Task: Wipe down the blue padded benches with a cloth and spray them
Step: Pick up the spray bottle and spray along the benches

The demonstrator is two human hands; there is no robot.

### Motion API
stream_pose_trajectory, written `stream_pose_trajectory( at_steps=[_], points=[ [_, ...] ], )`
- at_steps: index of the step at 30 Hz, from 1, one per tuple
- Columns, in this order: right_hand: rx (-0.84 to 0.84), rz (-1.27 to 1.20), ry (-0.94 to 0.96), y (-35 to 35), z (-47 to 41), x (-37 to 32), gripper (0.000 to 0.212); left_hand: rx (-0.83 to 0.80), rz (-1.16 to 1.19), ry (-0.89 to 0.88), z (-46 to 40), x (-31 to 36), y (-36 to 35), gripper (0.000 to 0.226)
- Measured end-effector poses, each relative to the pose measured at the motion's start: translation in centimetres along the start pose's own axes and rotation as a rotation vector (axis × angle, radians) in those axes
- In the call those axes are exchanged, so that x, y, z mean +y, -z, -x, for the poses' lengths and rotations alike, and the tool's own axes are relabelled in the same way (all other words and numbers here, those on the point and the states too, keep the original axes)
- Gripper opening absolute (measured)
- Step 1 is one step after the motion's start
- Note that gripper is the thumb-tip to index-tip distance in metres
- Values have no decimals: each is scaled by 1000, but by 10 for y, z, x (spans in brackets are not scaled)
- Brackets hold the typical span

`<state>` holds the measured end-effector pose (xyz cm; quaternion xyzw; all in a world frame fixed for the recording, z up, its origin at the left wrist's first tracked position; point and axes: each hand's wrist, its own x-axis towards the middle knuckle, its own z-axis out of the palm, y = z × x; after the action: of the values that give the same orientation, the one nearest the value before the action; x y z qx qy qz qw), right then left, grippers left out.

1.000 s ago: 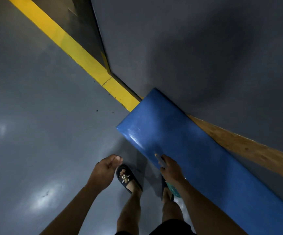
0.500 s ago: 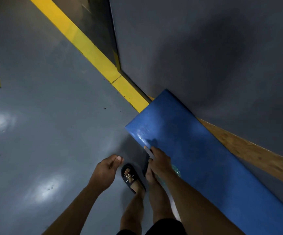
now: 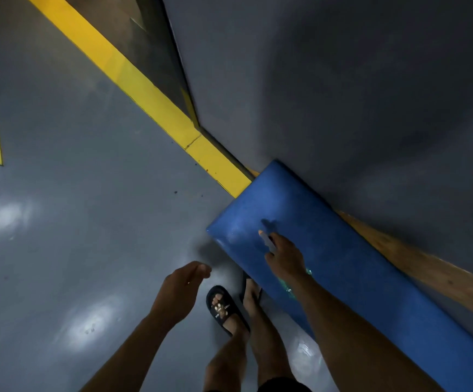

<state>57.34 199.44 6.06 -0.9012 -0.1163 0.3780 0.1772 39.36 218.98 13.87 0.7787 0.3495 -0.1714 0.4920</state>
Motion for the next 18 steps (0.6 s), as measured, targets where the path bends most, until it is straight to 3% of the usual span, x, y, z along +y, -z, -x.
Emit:
stream_pose_trajectory(
  at_steps=[13, 18],
  points=[
    [126, -217, -100, 68, -49, 35, 16, -52, -88, 1, -42, 59, -17, 29],
    [137, -136, -123, 90, -61, 37, 10, -47, -117, 17, -47, 75, -17, 28]
  ],
)
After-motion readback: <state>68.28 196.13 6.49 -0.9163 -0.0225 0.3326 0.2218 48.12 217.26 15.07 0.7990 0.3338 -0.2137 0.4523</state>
